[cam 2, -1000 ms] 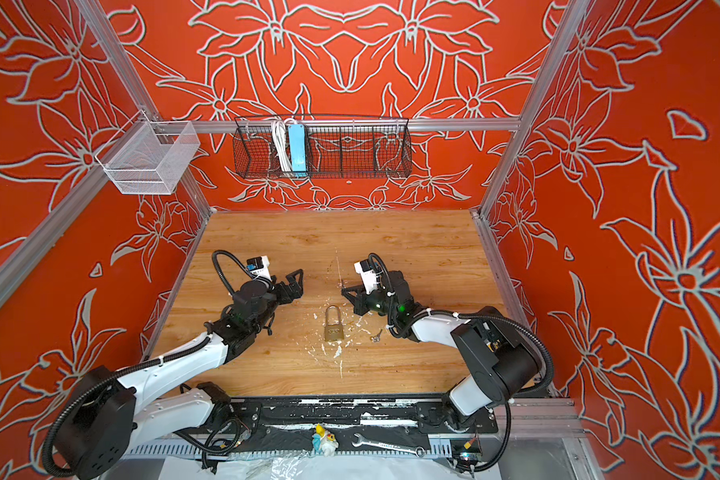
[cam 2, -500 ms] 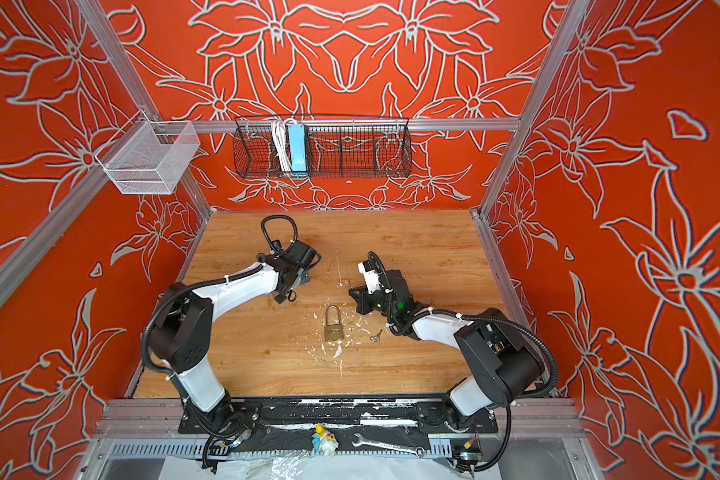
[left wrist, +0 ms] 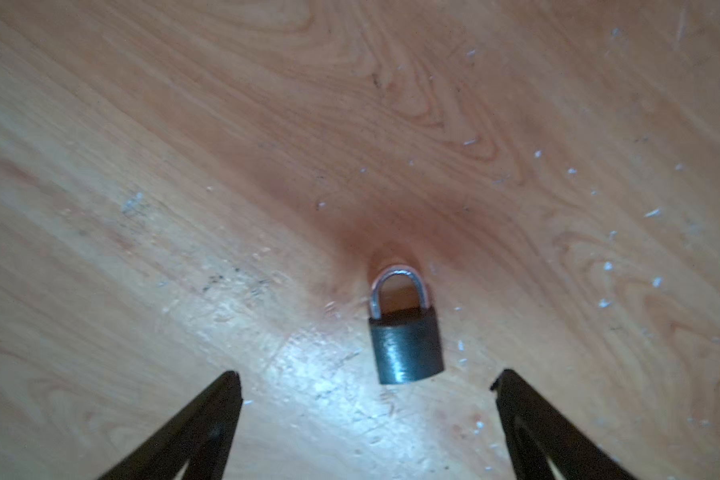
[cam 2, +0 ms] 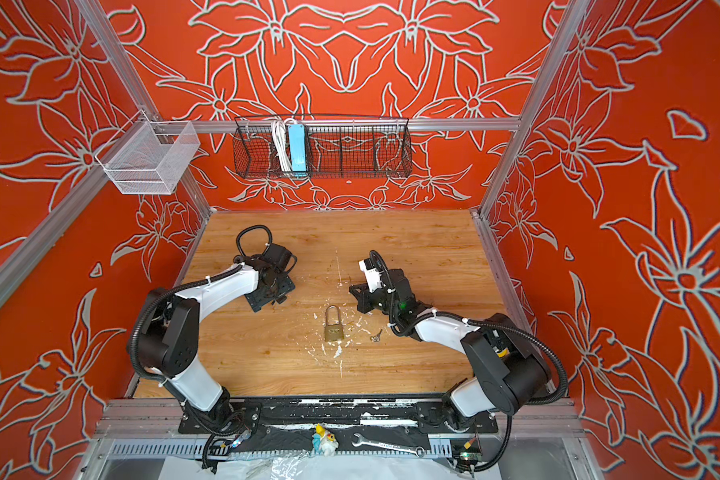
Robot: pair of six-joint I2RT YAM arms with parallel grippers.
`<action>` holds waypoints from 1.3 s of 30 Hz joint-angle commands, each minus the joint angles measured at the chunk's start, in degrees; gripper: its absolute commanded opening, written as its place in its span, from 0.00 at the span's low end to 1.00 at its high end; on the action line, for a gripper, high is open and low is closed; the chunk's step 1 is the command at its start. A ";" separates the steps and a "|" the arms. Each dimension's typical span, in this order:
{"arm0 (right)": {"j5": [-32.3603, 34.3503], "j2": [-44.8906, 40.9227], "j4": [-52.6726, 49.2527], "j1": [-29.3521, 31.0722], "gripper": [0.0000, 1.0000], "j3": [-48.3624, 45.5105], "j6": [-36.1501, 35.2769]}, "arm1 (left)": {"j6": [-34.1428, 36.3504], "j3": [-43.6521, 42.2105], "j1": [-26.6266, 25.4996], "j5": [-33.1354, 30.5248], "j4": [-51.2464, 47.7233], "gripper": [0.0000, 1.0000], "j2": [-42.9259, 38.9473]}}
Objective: Unlock with the key
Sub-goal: 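Open the left gripper over the brass padlock while the right gripper holds the key, then lower the left gripper onto the brass padlock and close on its body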
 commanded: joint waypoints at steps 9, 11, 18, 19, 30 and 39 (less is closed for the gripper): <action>1.82 -2.23 -1.49 -0.08 0.00 0.40 -1.93 | -11.44 -2.90 2.88 3.49 1.27 0.85 -1.08; 1.79 -1.73 -1.26 -0.20 0.00 0.42 -1.75 | -11.01 -0.81 2.99 4.06 -0.02 0.83 0.51; 0.92 -1.05 -0.83 -0.14 0.00 0.72 -1.10 | -11.17 -0.60 4.19 9.20 4.15 0.75 2.07; 1.29 -1.38 -1.16 -0.16 0.00 0.72 -1.30 | -11.11 -0.17 4.38 10.14 4.21 0.73 2.75; 1.49 -1.50 -1.44 -0.17 0.00 0.79 -1.66 | -11.80 3.87 5.08 13.82 1.60 0.62 10.00; 1.55 -1.95 -1.75 -0.21 0.00 0.79 -1.84 | -11.85 5.67 5.98 15.95 -0.62 0.49 12.90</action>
